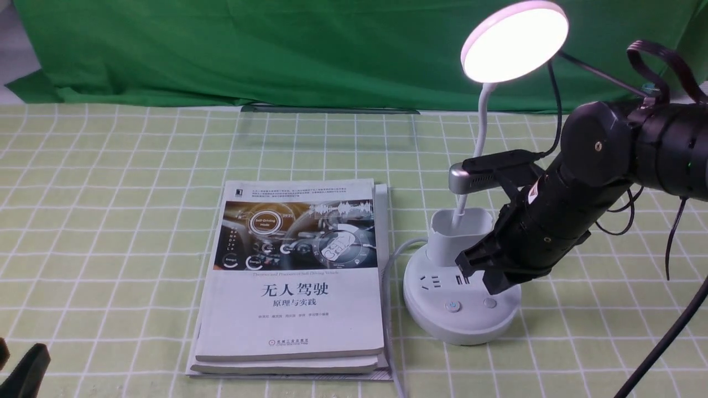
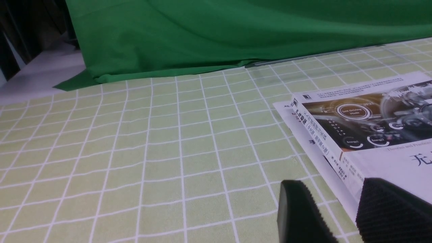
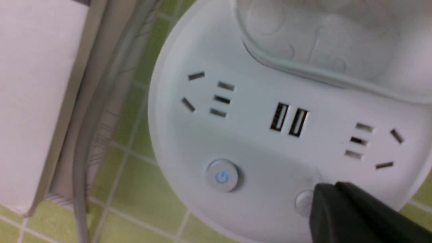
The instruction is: Turn off the desk lamp on the green coffee tablecloth by hand.
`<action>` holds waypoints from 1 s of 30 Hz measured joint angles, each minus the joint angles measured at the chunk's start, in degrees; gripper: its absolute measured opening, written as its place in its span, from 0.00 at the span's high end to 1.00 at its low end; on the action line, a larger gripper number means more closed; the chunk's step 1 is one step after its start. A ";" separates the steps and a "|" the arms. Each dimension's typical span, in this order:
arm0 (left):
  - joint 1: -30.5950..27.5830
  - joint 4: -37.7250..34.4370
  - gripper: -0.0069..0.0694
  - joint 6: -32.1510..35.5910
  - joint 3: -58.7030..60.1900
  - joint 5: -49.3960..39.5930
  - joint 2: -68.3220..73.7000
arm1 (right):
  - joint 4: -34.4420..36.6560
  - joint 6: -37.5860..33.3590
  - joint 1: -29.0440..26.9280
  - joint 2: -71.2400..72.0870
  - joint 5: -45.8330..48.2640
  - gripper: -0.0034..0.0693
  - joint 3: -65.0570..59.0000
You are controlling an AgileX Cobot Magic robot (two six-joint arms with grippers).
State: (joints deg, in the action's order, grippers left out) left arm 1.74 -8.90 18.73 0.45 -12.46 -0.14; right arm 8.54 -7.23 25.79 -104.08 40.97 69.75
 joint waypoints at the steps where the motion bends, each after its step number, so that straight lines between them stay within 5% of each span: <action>1: 0.00 0.00 0.59 0.00 0.00 0.00 0.00 | 0.00 0.00 0.00 -1.26 -0.03 0.89 0.00; 30: 0.00 0.00 0.59 0.00 0.00 0.00 0.00 | -1.69 0.40 0.06 5.84 1.36 0.89 -0.74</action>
State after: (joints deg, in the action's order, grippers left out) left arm 1.74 -8.90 18.73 0.45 -12.46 -0.14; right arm 6.85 -6.84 25.86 -98.24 42.33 69.01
